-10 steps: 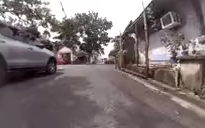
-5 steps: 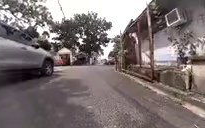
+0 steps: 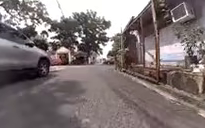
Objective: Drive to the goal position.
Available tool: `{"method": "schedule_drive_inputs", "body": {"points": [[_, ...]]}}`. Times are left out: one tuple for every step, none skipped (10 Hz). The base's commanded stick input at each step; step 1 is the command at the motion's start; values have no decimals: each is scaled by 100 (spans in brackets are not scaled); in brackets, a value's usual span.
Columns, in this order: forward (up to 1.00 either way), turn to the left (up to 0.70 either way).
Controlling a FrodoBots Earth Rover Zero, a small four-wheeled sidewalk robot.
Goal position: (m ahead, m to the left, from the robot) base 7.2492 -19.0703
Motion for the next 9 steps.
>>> {"method": "schedule_drive_inputs", "body": {"points": [[70, -29], [70, -10], [70, 0], [70, 0], [70, 0], [70, 0], [70, 0], [70, 0], [70, 0]]}}
